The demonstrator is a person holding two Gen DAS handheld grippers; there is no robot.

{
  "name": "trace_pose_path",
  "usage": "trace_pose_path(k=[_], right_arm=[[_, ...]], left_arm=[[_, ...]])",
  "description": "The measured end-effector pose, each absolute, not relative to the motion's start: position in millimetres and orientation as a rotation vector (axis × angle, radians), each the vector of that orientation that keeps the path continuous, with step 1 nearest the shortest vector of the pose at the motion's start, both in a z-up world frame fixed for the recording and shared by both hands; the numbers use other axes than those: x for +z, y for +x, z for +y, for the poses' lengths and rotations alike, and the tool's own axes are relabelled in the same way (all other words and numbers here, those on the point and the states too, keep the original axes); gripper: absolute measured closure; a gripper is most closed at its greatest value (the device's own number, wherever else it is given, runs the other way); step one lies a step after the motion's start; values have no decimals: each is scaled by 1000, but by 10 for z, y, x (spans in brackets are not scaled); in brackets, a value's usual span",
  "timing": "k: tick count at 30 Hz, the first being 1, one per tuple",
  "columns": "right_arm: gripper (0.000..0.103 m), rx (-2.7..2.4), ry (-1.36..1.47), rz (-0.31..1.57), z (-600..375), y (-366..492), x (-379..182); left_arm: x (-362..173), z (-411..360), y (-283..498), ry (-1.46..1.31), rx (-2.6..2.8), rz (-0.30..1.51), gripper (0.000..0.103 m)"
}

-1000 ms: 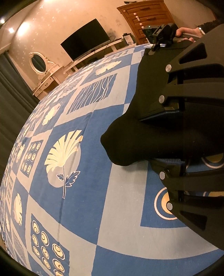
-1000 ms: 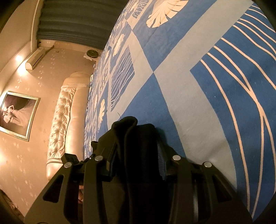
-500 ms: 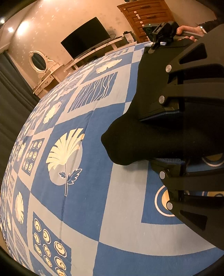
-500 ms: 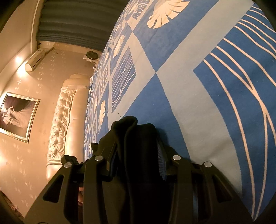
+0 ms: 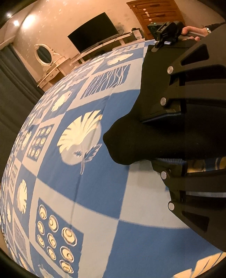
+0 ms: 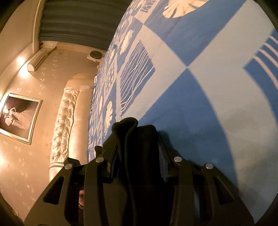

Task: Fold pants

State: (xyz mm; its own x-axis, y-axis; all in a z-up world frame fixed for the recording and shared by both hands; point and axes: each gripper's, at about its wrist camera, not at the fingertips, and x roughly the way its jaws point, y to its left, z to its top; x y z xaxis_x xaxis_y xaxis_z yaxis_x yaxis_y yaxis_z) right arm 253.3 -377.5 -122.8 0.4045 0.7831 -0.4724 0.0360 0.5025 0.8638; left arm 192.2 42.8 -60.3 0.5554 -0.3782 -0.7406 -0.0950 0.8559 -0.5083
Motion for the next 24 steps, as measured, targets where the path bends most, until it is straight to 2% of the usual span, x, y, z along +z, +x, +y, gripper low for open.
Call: trace_pose_path(k=[24], right_arm=[[66,655,936,1093,-2741,3469,-1222]], left_arm=[[-541,1386,2423,-630,-71,966,69]])
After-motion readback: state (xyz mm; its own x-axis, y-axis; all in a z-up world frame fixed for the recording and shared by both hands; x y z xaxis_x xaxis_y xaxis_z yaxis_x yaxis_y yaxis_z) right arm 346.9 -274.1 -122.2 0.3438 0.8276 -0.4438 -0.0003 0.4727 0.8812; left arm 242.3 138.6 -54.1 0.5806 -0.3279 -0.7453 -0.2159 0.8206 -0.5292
